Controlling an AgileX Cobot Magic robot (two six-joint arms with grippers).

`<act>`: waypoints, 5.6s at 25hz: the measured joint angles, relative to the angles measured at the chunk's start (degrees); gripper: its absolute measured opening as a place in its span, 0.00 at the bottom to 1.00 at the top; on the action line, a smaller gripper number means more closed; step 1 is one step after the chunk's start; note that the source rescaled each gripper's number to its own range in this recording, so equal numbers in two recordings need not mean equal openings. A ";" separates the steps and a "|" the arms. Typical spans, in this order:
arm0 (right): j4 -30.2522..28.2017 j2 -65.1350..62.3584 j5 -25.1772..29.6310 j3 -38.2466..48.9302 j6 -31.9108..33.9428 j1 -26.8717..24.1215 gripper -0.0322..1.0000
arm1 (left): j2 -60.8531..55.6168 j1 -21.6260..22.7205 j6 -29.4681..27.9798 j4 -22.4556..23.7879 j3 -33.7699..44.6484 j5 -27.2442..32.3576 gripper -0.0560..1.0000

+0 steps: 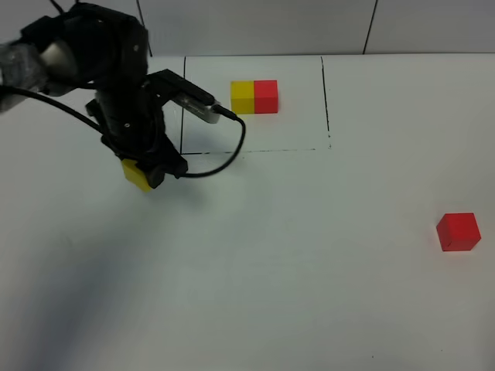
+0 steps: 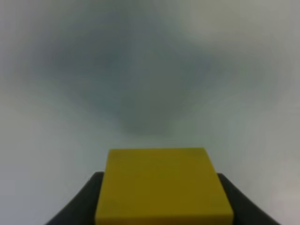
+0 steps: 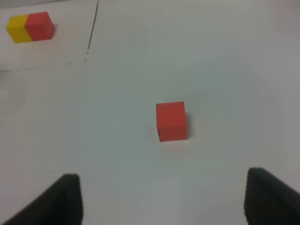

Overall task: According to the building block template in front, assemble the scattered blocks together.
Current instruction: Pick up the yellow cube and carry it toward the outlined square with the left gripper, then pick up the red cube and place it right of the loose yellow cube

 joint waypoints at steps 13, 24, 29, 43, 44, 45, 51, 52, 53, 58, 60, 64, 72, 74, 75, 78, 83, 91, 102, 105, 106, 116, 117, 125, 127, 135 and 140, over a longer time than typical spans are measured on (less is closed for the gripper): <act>0.00 0.00 0.00 0.00 0.00 0.00 0.49 | 12.48 -11.68 28.33 -0.10 -16.09 2.79 0.05; 0.00 0.00 0.00 0.00 0.04 0.00 0.49 | 16.27 -12.78 34.47 -3.59 -18.46 1.44 0.05; 0.00 0.00 0.00 0.00 0.04 0.00 0.49 | 16.42 -12.78 34.58 -5.67 -18.46 1.44 0.05; 0.00 0.00 0.00 0.00 0.19 0.00 0.49 | 16.42 -12.78 34.96 -6.04 -18.50 1.44 0.05; 0.00 0.00 0.00 0.00 0.19 0.00 0.49 | 16.42 -12.78 35.03 -6.04 -18.50 1.44 0.05; 0.00 0.00 0.00 0.00 0.19 0.00 0.49 | 16.42 -12.78 35.14 -6.04 -18.50 1.44 0.05; 0.00 0.00 0.00 0.00 0.19 0.00 0.49 | 16.42 -12.78 35.24 -6.04 -18.50 1.91 0.41; 0.00 0.00 0.00 0.00 0.19 0.00 0.49 | 16.42 -12.78 35.24 -6.04 -18.50 2.06 0.52; 0.00 0.00 0.00 0.00 0.19 0.00 0.49 | 16.29 -12.78 35.24 -6.09 -18.50 2.20 0.61; 0.00 0.00 0.00 0.00 0.24 0.00 0.49 | 12.51 -12.78 33.59 -6.09 -18.50 2.74 0.94; 0.00 0.00 0.00 0.00 0.24 0.00 0.49 | 9.98 -12.78 30.90 -6.09 -18.50 2.67 0.98; 0.00 0.00 0.00 0.00 0.24 0.00 0.49 | 4.53 -11.66 21.61 -4.49 -18.43 1.26 1.00; 0.00 0.00 0.00 0.00 0.24 0.00 0.49 | -5.88 -2.42 5.62 0.98 -13.62 -0.57 1.00; 0.00 0.00 0.00 0.00 0.24 0.00 0.49 | -8.49 0.34 3.49 1.12 -11.14 -0.52 1.00; 0.00 0.00 0.00 0.00 0.24 0.00 0.49 | -10.09 1.90 2.58 1.12 -9.51 -0.46 1.00; 0.00 0.00 0.00 0.00 0.24 0.00 0.49 | -15.51 6.88 0.58 1.06 -3.61 -0.90 1.00; 0.00 0.00 -0.05 0.00 0.24 0.00 0.49 | -27.82 14.37 -2.92 1.44 6.93 -3.81 1.00; 0.00 0.00 -0.05 0.00 0.24 0.00 0.49 | -51.48 15.94 -13.81 0.97 22.25 -0.80 0.97; 0.00 0.00 -0.05 0.00 0.24 0.00 0.49 | -81.99 15.94 -23.18 2.57 44.20 1.98 0.91; 0.00 0.00 -0.05 0.00 0.36 0.00 0.49 | -90.14 15.94 -24.28 2.57 50.10 2.10 0.90; 0.00 0.00 -0.05 0.00 0.36 0.00 0.49 | -93.01 15.94 -24.38 2.50 52.06 2.16 0.90; 0.00 0.00 -0.05 0.00 0.41 0.00 0.49 | -111.03 15.94 -22.02 -5.80 63.40 -0.82 0.85; 0.00 0.00 -0.05 0.00 0.41 0.00 0.49 | -112.42 15.94 -21.20 -6.48 64.27 -1.11 0.84; 0.00 0.00 -0.05 0.00 0.41 0.00 0.49 | -122.92 15.94 -18.78 -8.05 65.71 -2.77 0.72; 0.00 0.00 -0.05 0.00 0.41 0.00 0.49 | -123.23 15.94 -18.78 -8.06 65.76 -2.77 0.71; 0.00 0.00 -0.05 0.00 0.88 0.00 0.49 | -123.26 15.94 -18.78 -8.06 65.82 -2.77 0.70; 0.00 0.00 -0.05 0.00 0.88 0.00 0.49 | -123.26 18.68 -19.40 -7.78 65.82 -2.77 0.70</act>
